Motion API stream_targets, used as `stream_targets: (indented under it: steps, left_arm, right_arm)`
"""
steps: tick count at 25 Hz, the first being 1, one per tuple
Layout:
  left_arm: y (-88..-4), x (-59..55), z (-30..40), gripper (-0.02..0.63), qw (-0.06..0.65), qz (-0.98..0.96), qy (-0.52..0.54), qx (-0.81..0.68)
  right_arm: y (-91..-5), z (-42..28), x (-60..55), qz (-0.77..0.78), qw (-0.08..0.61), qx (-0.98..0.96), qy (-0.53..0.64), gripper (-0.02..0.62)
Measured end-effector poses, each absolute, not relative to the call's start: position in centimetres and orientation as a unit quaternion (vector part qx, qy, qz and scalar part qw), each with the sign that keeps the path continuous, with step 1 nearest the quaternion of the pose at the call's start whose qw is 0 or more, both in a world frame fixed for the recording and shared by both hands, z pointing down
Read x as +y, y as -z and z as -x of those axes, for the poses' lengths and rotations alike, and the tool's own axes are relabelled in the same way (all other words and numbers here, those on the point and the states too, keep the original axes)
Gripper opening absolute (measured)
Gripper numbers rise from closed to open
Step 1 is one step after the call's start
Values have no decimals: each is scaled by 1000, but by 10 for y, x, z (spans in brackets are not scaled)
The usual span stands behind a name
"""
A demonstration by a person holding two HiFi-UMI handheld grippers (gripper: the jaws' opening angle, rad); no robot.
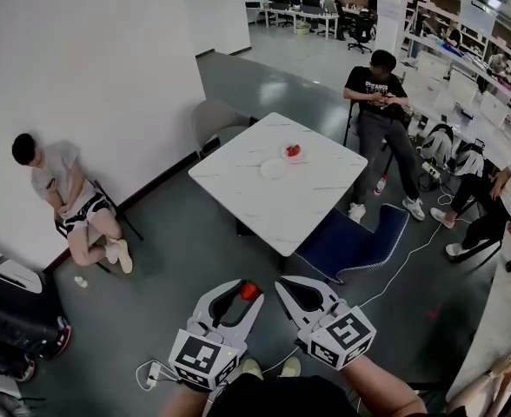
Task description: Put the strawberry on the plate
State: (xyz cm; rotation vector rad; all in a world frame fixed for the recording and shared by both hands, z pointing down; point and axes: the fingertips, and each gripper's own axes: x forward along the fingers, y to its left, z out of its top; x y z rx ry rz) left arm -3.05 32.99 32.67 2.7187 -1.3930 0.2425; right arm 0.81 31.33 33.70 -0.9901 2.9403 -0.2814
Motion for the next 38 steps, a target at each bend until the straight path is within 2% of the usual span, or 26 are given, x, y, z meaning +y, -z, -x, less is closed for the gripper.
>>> stream_targets:
  steps: [14,28,38]
  left_arm:
    - [-341,279,26,155,41,-887,-88,-450]
    - [-350,129,93,155,24,-908,-100,-406]
    - [-373,50,92,155,31,-924,-111,-364]
  right_arm:
    - [-348,-17,265,331,13,939,96,3]
    - [-347,51,121,385,16,918,96,3]
    - [-362,49,50,430,9,897,105,3]
